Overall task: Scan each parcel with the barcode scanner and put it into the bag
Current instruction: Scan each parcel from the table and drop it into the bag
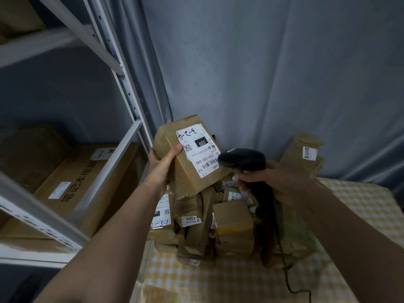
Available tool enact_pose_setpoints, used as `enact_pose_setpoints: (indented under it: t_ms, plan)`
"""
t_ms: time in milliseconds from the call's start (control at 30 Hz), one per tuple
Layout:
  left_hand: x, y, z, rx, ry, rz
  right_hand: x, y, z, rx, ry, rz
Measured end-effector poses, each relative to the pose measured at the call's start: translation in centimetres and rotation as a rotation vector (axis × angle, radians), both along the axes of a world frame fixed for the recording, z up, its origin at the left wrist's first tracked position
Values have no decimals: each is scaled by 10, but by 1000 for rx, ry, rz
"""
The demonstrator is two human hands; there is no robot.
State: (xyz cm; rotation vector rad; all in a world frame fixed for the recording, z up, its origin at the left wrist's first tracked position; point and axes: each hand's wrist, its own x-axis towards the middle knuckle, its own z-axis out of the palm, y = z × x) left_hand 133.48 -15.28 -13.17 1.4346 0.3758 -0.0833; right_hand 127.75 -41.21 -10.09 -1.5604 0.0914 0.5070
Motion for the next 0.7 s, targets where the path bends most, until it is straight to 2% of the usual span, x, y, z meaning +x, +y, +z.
enact_pose_setpoints:
  t_ms: [100,167,300,467,700]
  plan:
    - [-6,-7,0,-71,108,-112,-2,0,-7,101,-74,-269]
    - [-9,-15,-1,-80,184,-226,-3,-5,-10,78,-86,-407]
    - [-8,-43,-7,-101,252,-375,-23,-19,-17,44,-59,-538]
    - [-14,-107,-5,-72,304,-614,-73,-48,-20,218,-106,-734]
    - [-68,-224,14,-50,324,-894,-164,-123,-9,239,-196,-972]
